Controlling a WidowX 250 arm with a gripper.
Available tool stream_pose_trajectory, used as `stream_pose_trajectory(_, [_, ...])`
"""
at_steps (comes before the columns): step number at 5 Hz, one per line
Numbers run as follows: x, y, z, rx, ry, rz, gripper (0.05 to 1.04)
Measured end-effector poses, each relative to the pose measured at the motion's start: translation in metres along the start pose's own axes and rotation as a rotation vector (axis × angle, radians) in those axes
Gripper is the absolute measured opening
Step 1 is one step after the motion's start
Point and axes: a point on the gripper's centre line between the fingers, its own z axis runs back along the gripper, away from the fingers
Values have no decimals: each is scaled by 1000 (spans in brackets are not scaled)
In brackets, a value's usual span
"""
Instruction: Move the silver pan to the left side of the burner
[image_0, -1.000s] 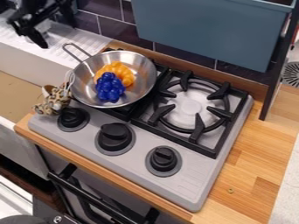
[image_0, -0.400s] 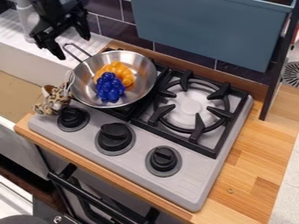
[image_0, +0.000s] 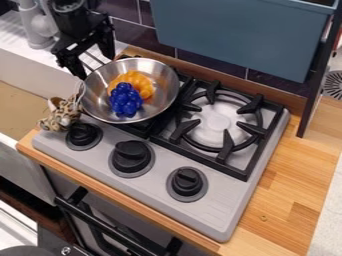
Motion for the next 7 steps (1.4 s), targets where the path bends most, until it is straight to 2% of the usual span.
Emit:
stream_pose_trajectory(1, [-11, 6, -8, 30, 8, 33, 851])
stream_pose_trajectory(2, [-17, 8, -4, 59, 50, 128, 574])
stream_pose_trajectory(3, [-20, 0, -1, 64, 41, 161, 431])
stream_pose_trajectory(4, [-25, 0, -1, 76, 54, 179, 456])
stream_pose_trajectory(5, [-34, 2, -5, 70, 44, 213, 464])
stream_pose_trajectory(6, [-49, 4, -2, 43, 30, 182, 465])
stream_pose_trajectory(7, [-62, 2, -1, 13, 37, 145, 466])
